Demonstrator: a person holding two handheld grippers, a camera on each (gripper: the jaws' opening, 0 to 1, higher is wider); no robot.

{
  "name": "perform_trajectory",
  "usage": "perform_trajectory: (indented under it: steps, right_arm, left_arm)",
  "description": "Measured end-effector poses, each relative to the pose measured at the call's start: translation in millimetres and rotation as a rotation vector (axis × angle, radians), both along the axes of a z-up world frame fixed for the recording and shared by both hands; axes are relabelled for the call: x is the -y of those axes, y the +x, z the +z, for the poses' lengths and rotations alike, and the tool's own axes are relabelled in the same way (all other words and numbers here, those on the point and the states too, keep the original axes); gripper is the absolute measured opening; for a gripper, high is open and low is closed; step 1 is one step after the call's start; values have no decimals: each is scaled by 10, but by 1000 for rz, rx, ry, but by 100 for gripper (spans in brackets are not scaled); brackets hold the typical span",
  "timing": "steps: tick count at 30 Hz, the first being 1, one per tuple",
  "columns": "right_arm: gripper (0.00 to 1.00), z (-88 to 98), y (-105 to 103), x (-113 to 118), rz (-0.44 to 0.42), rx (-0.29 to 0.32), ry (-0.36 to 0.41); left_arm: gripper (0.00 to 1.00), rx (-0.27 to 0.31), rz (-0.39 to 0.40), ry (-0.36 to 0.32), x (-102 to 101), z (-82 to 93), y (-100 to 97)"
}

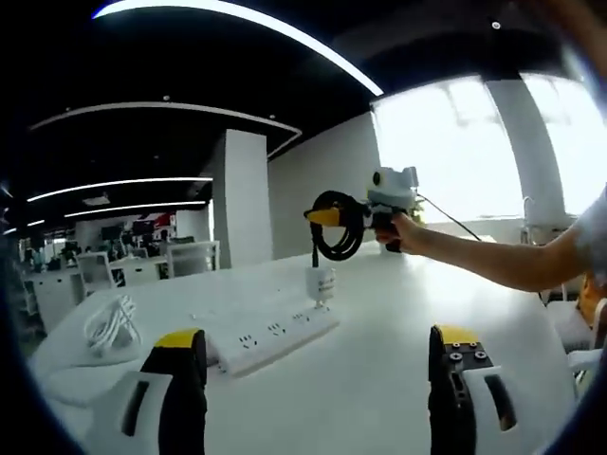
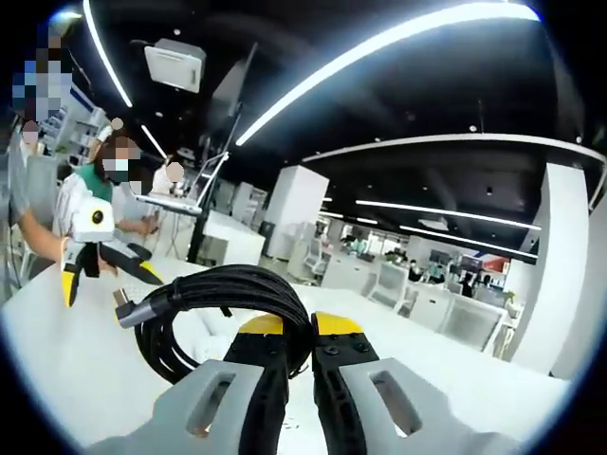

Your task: Straighten the power strip on the desk, plug the charger into it

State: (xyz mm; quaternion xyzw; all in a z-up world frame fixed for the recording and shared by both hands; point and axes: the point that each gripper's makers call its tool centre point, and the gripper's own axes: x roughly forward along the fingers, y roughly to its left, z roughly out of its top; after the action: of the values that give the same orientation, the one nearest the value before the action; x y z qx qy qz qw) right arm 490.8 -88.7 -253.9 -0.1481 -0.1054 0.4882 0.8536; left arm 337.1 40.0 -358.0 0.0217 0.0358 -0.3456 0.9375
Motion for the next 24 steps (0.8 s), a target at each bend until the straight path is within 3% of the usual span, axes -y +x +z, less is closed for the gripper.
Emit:
perform_trajectory:
  steps: [7,24]
  right_arm:
    - [6,4,-1,-24,2,3,2]
    - [6,-66,24,-62,3,7,-29]
  left_arm:
    - [99,-3,16,-31,-58,32,-22]
    - [99,-41,4,-18,-70,-42,-34]
